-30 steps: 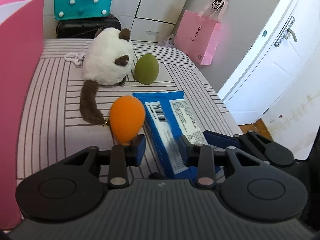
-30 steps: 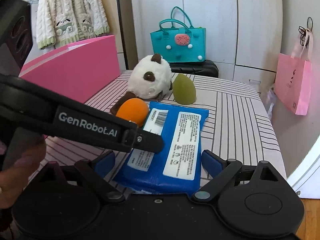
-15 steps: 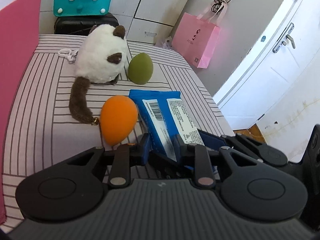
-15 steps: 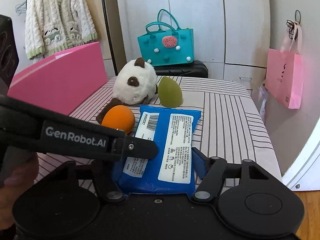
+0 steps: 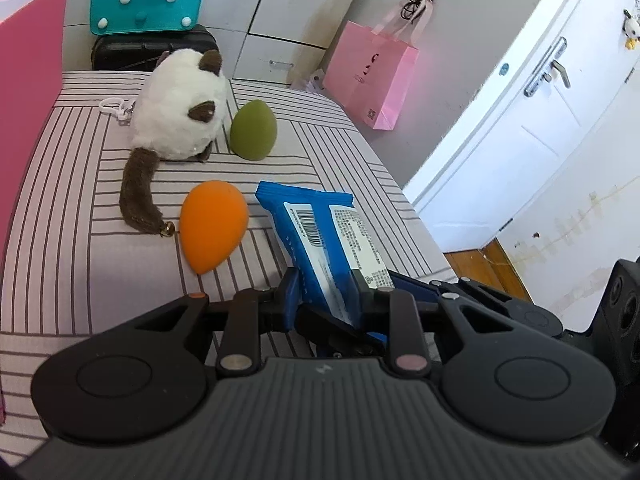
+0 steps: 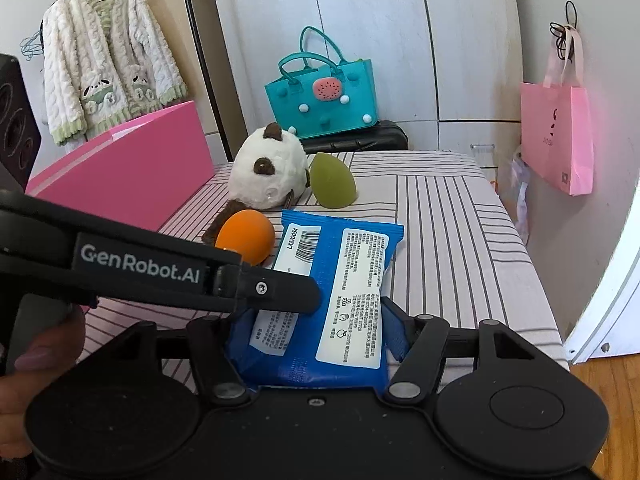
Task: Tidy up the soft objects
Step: 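Lift the blue wipes packet off the table with the left tool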
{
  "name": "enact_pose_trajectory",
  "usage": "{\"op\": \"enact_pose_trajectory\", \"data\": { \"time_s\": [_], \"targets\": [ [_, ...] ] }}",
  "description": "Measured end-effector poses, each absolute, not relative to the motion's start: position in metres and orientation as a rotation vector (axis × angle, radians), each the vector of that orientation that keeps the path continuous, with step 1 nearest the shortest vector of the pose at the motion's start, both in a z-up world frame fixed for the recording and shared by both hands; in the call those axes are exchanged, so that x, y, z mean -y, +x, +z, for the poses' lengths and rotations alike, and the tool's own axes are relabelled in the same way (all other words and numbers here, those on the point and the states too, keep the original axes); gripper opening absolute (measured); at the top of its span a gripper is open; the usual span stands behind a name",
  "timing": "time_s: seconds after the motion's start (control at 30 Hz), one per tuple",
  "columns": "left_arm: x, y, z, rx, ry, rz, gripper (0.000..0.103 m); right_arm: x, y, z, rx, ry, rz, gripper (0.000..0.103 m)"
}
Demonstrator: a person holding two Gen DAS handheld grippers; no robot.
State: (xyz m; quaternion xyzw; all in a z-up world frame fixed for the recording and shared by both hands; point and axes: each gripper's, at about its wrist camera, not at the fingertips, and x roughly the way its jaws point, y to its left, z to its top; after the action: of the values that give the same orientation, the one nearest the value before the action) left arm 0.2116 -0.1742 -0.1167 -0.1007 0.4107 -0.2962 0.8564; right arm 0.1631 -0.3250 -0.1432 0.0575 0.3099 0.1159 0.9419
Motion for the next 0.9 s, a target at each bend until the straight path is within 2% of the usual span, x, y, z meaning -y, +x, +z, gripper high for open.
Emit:
{"op": "enact_pose_trajectory", "data": {
  "time_s": [0.9],
  "targets": [
    [0.125, 0.145, -0.060, -0.848, -0.158, -0.732, 0.024, 0.296, 0.095, -0.082, -0.601, 0.017, 0.373, 0.068]
  ]
}}
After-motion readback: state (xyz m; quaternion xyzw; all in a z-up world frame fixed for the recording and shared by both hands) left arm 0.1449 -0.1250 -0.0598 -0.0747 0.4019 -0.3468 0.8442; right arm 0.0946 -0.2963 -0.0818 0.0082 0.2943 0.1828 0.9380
